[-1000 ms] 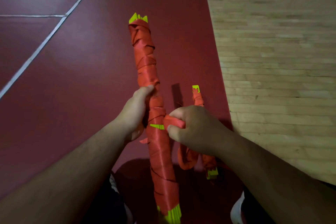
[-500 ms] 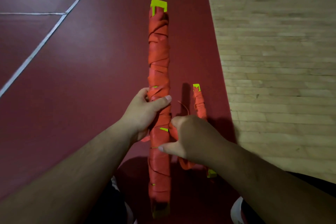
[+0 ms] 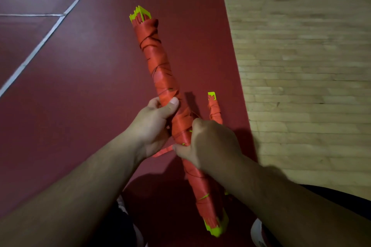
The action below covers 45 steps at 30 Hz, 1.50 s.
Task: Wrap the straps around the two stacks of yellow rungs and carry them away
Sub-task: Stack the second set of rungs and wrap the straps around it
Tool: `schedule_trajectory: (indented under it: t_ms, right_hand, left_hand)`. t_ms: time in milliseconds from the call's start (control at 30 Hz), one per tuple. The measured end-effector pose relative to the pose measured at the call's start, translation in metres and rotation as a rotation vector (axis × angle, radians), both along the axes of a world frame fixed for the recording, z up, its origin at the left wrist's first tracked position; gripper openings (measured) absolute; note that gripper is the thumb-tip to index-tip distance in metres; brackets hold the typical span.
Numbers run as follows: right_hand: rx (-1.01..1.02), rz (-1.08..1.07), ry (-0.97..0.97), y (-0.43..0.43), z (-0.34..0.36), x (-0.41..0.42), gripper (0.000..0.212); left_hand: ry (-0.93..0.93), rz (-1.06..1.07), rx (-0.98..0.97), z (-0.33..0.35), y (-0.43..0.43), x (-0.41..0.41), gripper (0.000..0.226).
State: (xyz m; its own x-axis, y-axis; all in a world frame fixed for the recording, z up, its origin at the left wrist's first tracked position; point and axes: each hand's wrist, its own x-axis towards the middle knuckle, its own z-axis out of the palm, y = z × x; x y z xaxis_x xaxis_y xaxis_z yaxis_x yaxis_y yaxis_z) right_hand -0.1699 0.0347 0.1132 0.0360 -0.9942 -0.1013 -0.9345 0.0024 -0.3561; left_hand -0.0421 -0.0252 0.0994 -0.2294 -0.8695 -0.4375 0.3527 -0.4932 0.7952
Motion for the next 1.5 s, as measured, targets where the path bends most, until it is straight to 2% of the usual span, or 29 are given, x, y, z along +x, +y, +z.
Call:
schedule_trajectory:
  t_ms: [33,100,200,267,300,400,500,633,700,767,833,867,1033,1133,1267,1400,1467,1500]
  right_hand:
    - [-0.011,-0.008,-0.018,-0.001,-0.001,0.0,0.052]
    - [0.023,-0.021,-0.108,-0.003,-0.003,-0.001,0.044]
    - [0.183,0.007,-0.341,-0.007,-0.003,-0.004,0.038]
    - [0.278,0.012,-0.528,-0.011,-0.001,-0.009,0.031]
    - [0.333,0.02,-0.637,-0.012,0.0,-0.011,0.025]
    - [0.484,0.139,-0.842,-0.008,0.002,-0.011,0.009]
    - [0.51,0.281,-0.827,0.001,0.007,-0.006,0.004]
    - [0.476,0.327,-0.664,-0.004,0.011,-0.011,0.009]
    - [0.442,0.325,-0.542,-0.011,0.004,-0.014,0.024]
    - [0.492,0.318,-0.457,-0.016,0.001,-0.015,0.046]
    - [0.551,0.344,-0.448,-0.017,0.003,-0.017,0.063]
    - [0.57,0.362,-0.449,-0.018,0.004,-0.019,0.065]
    - [0.712,0.382,-0.536,-0.02,0.008,-0.026,0.031]
    - [0.741,0.437,-0.497,-0.019,0.011,-0.028,0.026]
    - [0.802,0.44,-0.504,-0.017,0.009,-0.028,0.006]
    - [0.677,0.385,-0.452,-0.017,0.01,-0.022,0.02]
    - [0.609,0.324,-0.46,-0.018,0.012,-0.02,0.015]
    - [0.601,0.286,-0.476,-0.016,0.012,-0.019,0.026]
  left_hand:
    - [-0.064,0.008,-0.03,-0.002,-0.001,0.002,0.053]
    - [-0.165,-0.002,-0.113,-0.003,-0.005,0.004,0.062]
    - [-0.277,-0.037,-0.174,-0.003,-0.01,0.008,0.054]
    - [-0.113,-0.045,-0.077,0.003,-0.012,0.012,0.032]
    - [-0.01,-0.074,-0.034,0.004,-0.013,0.016,0.03]
    - [0.2,-0.146,-0.053,0.006,-0.013,0.027,0.042]
    - [0.354,-0.176,-0.088,0.011,-0.013,0.031,0.047]
    - [0.302,-0.197,-0.189,0.018,-0.015,0.03,0.031]
    - [0.219,-0.174,-0.198,0.018,-0.015,0.028,0.026]
    - [0.156,-0.143,-0.19,0.017,-0.016,0.027,0.026]
    - [0.121,-0.124,-0.16,0.017,-0.015,0.025,0.031]
    - [0.1,-0.117,-0.144,0.017,-0.015,0.025,0.035]
    - [0.073,-0.126,-0.105,0.018,-0.017,0.028,0.044]
    - [0.072,-0.152,-0.098,0.02,-0.018,0.031,0.046]
    - [0.035,-0.157,-0.108,0.021,-0.018,0.035,0.041]
    - [-0.077,-0.066,-0.162,0.023,-0.016,0.027,0.019]
    - [-0.024,-0.047,-0.114,0.027,-0.016,0.025,0.016]
    - [0.017,-0.058,-0.077,0.029,-0.016,0.025,0.017]
